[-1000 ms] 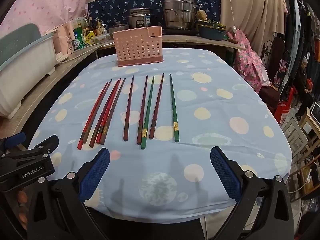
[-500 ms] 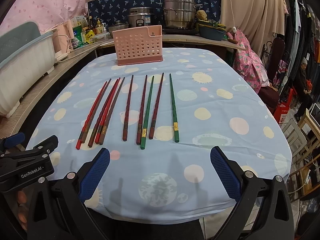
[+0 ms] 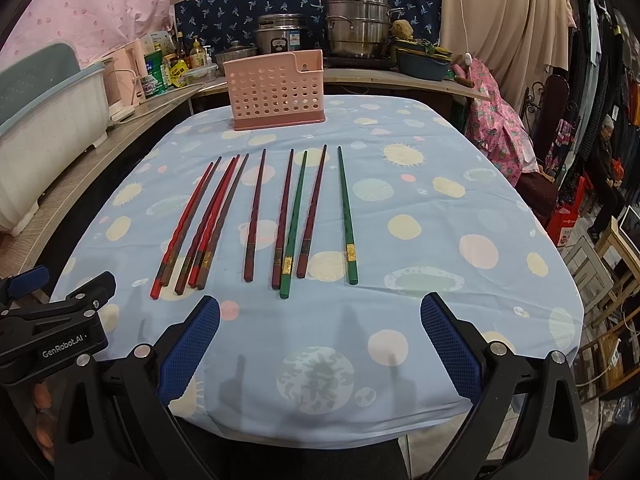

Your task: Organize utensils

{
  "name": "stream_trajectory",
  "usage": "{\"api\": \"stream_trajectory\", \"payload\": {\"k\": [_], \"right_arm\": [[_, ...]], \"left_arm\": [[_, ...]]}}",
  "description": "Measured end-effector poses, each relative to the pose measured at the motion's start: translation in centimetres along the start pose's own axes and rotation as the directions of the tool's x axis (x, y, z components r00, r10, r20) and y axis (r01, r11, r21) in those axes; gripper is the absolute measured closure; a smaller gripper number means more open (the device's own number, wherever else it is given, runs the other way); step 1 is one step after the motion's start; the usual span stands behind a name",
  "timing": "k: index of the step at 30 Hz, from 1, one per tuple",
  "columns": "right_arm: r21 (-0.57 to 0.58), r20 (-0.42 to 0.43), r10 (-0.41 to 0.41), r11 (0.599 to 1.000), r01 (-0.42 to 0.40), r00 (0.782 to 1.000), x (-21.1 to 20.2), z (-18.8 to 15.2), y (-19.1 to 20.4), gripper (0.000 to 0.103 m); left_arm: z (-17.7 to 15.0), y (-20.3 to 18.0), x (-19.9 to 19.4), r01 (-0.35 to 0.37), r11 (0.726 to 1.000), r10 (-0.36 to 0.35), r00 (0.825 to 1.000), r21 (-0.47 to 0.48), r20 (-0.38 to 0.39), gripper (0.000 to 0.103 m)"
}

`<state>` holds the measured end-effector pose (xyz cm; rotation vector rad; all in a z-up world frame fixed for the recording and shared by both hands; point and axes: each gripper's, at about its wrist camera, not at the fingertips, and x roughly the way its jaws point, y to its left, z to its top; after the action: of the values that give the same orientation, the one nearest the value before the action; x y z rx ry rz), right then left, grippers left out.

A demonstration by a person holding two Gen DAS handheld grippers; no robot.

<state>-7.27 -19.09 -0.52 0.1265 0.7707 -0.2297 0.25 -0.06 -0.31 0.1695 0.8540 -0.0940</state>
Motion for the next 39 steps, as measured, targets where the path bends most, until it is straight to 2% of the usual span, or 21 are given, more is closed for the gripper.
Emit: {"api": "stream_trajectory", "payload": {"k": [39], "right_arm": [[0.004, -0.002, -0.011, 1.000, 0.011, 1.000, 0.37, -0.13, -0.37, 0.007]], "left_arm": [[-0.23, 0.11, -0.08, -0.006, 1.000, 0.006, 1.000, 0.001, 0.005, 0.007]]}}
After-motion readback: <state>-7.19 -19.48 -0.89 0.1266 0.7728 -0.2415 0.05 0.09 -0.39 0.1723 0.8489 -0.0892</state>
